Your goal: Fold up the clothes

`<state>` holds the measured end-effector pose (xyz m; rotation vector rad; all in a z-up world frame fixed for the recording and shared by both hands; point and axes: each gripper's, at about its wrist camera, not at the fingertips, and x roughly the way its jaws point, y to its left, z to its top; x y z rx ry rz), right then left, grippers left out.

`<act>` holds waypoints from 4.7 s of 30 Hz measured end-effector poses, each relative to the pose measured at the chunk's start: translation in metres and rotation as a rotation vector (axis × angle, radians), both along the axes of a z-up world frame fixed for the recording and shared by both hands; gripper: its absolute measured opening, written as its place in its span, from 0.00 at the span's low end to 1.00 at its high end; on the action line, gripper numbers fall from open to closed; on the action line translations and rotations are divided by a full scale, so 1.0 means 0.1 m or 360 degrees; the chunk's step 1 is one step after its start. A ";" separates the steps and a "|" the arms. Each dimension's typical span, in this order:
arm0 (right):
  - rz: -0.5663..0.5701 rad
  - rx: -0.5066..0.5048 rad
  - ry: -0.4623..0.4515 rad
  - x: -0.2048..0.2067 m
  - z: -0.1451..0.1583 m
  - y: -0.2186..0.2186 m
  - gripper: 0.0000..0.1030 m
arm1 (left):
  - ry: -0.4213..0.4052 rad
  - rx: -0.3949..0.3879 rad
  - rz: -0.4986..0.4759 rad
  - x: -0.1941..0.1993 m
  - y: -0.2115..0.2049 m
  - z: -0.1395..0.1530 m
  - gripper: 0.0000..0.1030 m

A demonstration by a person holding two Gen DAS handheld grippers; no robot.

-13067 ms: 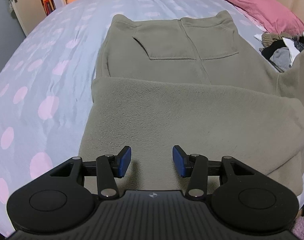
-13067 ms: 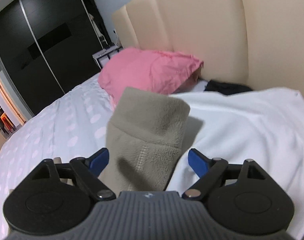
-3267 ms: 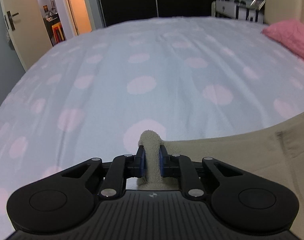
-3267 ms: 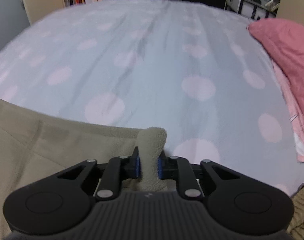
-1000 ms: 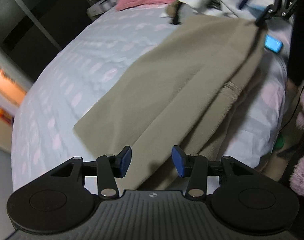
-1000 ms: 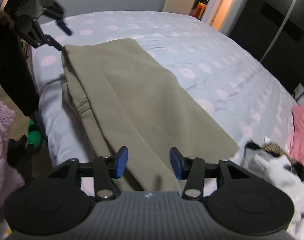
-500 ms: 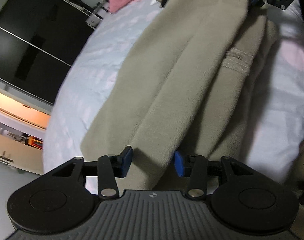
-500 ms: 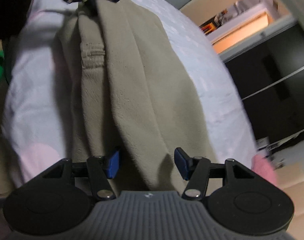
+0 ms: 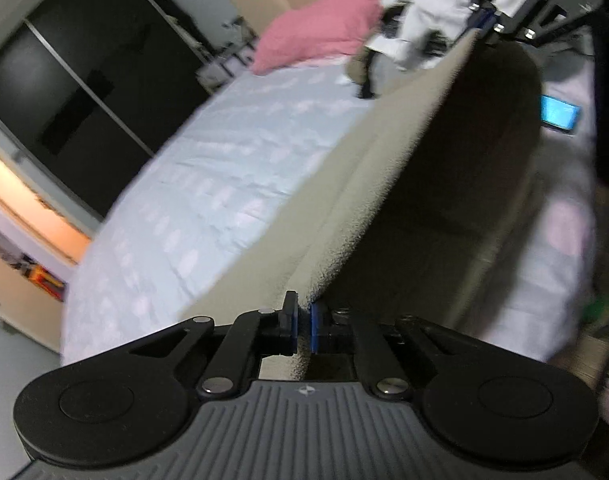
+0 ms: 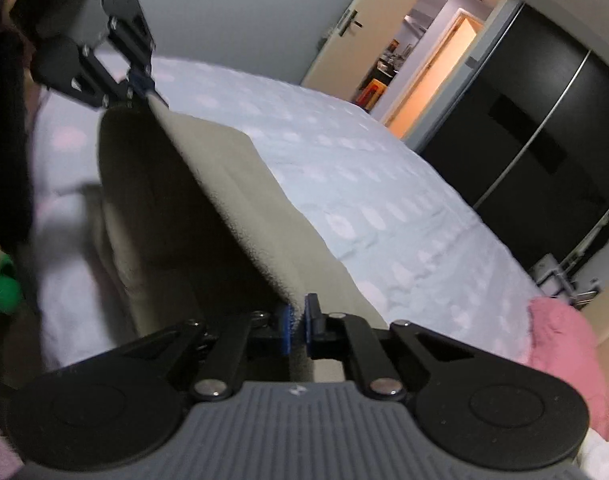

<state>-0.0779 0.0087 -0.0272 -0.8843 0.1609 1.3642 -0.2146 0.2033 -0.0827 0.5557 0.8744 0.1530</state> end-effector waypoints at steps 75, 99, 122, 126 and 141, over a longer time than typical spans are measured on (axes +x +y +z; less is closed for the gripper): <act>-0.1393 -0.0159 0.1899 2.43 -1.75 -0.09 0.90 | -0.0075 -0.1607 0.1306 0.02 2.54 -1.19 0.55; -0.1215 0.0047 0.1819 2.18 -1.27 -0.16 0.30 | -0.0188 -0.1523 0.1195 -0.02 2.32 -0.82 0.22; -0.1145 -0.0041 0.2075 2.44 -1.64 0.03 0.37 | -0.0181 -0.1859 0.1164 -0.03 2.61 -1.21 0.22; -0.1123 0.0026 0.2031 2.39 -1.53 0.02 0.32 | -0.0245 -0.1810 0.1148 -0.05 2.55 -1.06 0.19; -0.0891 0.0394 0.1945 2.11 -0.62 0.12 0.25 | -0.0652 -0.1717 0.1056 -0.23 2.50 -0.21 0.17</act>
